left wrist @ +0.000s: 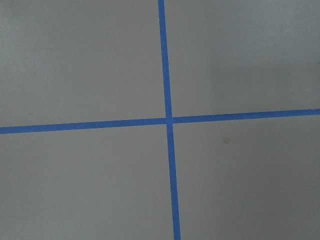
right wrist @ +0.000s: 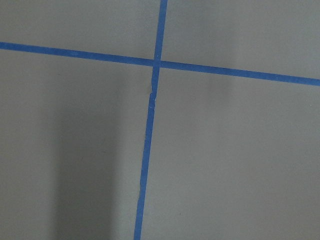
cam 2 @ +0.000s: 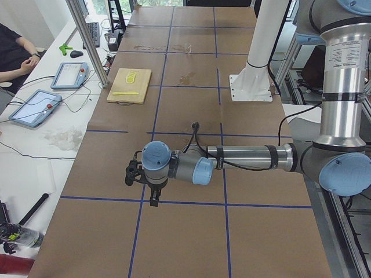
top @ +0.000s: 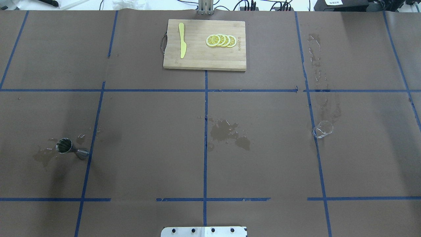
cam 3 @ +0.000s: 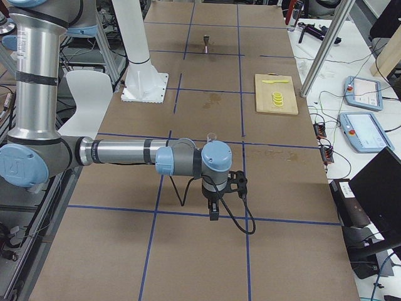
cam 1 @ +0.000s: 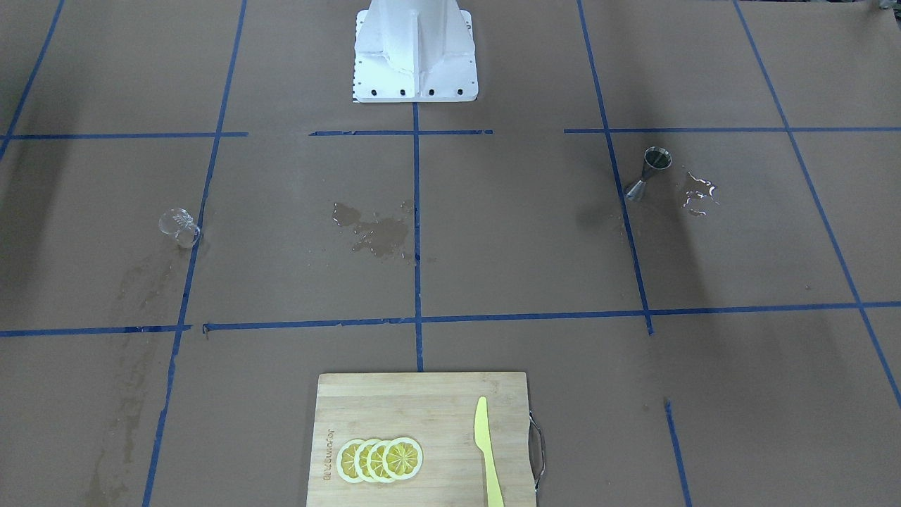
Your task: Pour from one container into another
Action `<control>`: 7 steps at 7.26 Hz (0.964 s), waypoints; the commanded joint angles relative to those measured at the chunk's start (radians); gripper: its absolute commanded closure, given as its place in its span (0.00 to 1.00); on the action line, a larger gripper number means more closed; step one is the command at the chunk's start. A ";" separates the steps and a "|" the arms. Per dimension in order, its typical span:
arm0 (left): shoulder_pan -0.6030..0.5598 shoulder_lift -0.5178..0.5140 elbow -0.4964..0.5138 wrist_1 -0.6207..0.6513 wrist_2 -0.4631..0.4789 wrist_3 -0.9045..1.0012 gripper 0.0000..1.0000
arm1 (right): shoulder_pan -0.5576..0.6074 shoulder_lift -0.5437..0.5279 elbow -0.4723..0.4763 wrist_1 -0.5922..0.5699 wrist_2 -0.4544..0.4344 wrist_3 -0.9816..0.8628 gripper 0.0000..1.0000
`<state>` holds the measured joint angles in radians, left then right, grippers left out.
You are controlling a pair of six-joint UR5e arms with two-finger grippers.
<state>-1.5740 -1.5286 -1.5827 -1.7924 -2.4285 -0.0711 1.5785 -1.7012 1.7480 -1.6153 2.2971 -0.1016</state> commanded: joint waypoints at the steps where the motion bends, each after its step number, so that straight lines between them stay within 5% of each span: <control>1: 0.002 0.002 -0.010 0.001 0.000 -0.002 0.00 | 0.000 0.000 -0.002 0.000 -0.002 0.000 0.00; 7: 0.020 0.008 -0.042 0.011 0.035 0.007 0.00 | 0.000 0.000 -0.004 0.000 -0.004 0.002 0.00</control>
<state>-1.5583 -1.5205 -1.6212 -1.7830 -2.4010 -0.0658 1.5785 -1.7012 1.7447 -1.6153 2.2924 -0.0997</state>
